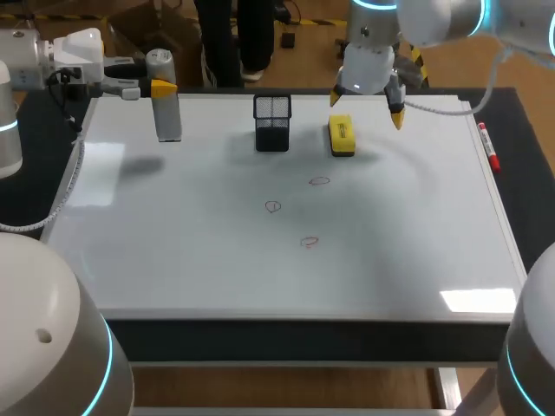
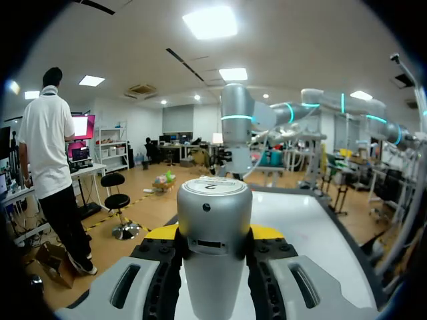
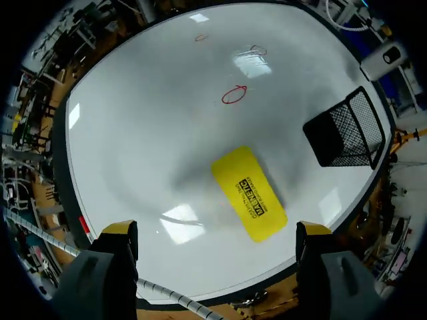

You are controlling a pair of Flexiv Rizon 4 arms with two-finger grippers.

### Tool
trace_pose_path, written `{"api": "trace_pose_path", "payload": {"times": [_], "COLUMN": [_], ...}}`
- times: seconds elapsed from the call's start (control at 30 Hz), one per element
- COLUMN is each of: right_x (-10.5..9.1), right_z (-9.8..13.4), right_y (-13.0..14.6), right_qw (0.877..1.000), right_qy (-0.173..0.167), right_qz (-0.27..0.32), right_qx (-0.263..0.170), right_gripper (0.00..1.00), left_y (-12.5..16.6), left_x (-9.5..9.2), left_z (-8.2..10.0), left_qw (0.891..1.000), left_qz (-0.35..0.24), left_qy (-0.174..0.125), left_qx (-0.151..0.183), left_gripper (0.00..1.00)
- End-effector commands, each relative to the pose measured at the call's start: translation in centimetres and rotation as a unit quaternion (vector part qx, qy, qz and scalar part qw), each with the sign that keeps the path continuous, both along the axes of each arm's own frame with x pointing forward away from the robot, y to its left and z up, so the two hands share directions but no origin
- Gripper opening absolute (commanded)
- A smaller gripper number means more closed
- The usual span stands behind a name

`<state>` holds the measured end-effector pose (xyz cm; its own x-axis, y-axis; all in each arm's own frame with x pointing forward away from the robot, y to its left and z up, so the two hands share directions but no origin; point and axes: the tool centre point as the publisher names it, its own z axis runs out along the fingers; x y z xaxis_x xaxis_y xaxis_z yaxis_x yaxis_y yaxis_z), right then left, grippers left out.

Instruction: Pick up the inspection probe, press it on each red-marked spot on the whiteboard one by one, put down the probe, pick up the eraser, and wipe off all the red marks.

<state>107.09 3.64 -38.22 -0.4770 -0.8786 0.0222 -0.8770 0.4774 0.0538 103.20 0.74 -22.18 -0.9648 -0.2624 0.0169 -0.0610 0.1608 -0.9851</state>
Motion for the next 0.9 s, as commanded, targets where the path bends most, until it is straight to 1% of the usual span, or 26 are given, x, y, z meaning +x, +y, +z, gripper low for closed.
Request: {"api": "trace_pose_path", "payload": {"times": [0.03,0.13,0.27,0.33,0.5,0.53,0.6,0.73,0.9], "right_x": [-0.3,-0.6,-0.7,-0.7,-0.5,-0.4,-0.2,0.2,0.4], "right_z": [-0.8,-1.3,-1.8,-2.1,-2.5,-2.5,-2.6,-3.0,-3.2], "right_y": [1.8,2.7,3.2,3.3,3.6,3.6,3.7,3.8,3.9], "right_qw": [0.997,0.994,0.991,0.990,0.984,0.983,0.981,0.980,0.979], "right_qy": [-0.002,-0.002,-0.002,0.000,0.003,0.008,0.006,0.020,0.027], "right_qz": [0.075,0.105,0.135,0.141,0.176,0.183,0.191,0.199,0.201], "right_qx": [-0.011,-0.009,0.009,0.011,0.007,0.009,0.016,0.008,0.003], "right_gripper": [1.00,1.00,1.00,1.00,1.00,1.00,1.00,1.00,1.00], "left_y": [0.0,0.0,0.0,0.0,0.0,0.0,0.0,0.0,0.0], "left_x": [0.0,0.0,0.0,0.0,0.0,0.0,0.0,0.0,0.0], "left_z": [0.1,0.1,0.1,0.1,0.1,0.1,0.1,0.1,0.1], "left_qw": [1.000,1.000,1.000,1.000,1.000,1.000,1.000,1.000,1.000], "left_qz": [-0.001,-0.001,-0.001,-0.001,-0.001,-0.001,-0.001,-0.001,-0.001], "left_qy": [0.000,0.000,0.000,0.000,0.000,0.000,0.000,0.000,0.000], "left_qx": [0.000,0.000,0.000,0.000,0.000,0.000,0.000,0.000,0.000], "left_gripper": [0.00,0.00,0.00,0.00,0.00,0.00,0.00,0.00,0.00]}}
